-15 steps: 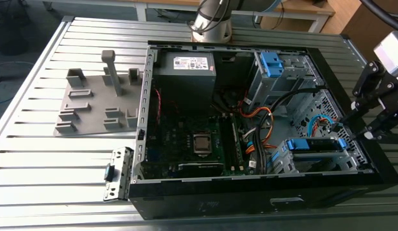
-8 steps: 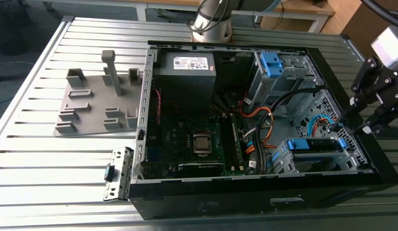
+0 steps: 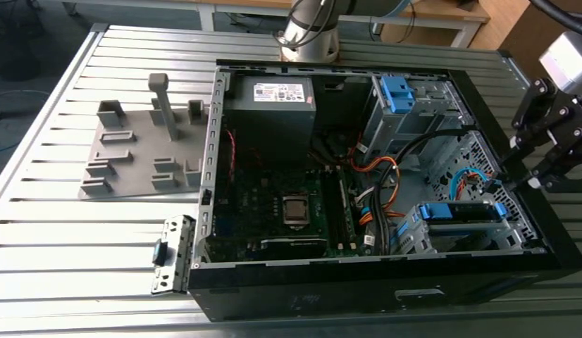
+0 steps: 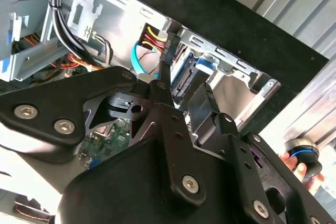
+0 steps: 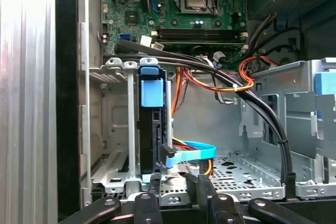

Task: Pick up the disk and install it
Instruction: 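Insert the first disk wire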

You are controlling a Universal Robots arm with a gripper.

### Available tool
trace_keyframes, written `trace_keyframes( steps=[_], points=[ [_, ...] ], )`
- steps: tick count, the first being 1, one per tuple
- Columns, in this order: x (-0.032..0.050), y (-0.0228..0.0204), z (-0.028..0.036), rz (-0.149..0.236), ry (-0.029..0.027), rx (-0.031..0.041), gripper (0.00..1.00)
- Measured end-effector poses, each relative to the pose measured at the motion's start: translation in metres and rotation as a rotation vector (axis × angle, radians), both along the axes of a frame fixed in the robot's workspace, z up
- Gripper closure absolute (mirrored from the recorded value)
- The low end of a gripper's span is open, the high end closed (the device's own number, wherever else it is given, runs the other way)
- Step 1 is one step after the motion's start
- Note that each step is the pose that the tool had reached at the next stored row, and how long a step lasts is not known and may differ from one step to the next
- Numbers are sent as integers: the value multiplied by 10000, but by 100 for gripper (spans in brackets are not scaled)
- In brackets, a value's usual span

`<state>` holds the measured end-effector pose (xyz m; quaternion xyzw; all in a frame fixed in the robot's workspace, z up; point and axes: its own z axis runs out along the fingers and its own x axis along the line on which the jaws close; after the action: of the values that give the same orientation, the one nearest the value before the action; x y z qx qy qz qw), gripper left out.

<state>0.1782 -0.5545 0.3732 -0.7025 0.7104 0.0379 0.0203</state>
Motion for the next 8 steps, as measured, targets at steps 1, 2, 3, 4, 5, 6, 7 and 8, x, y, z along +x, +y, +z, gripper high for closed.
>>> trace_keyframes(
  steps=[1,2,3,4,5,6,7,8],
  points=[
    [3,11,-1,0,0,-1,59],
    [6,24,-1,0,0,-3,59],
    [7,36,-2,0,0,-6,59],
    [9,48,-3,0,0,-5,59],
    [10,60,-3,0,0,-7,59],
    [11,71,-3,0,0,-8,59],
    [12,81,-4,0,0,-7,59],
    [12,92,-4,0,0,-8,59]
  ],
)
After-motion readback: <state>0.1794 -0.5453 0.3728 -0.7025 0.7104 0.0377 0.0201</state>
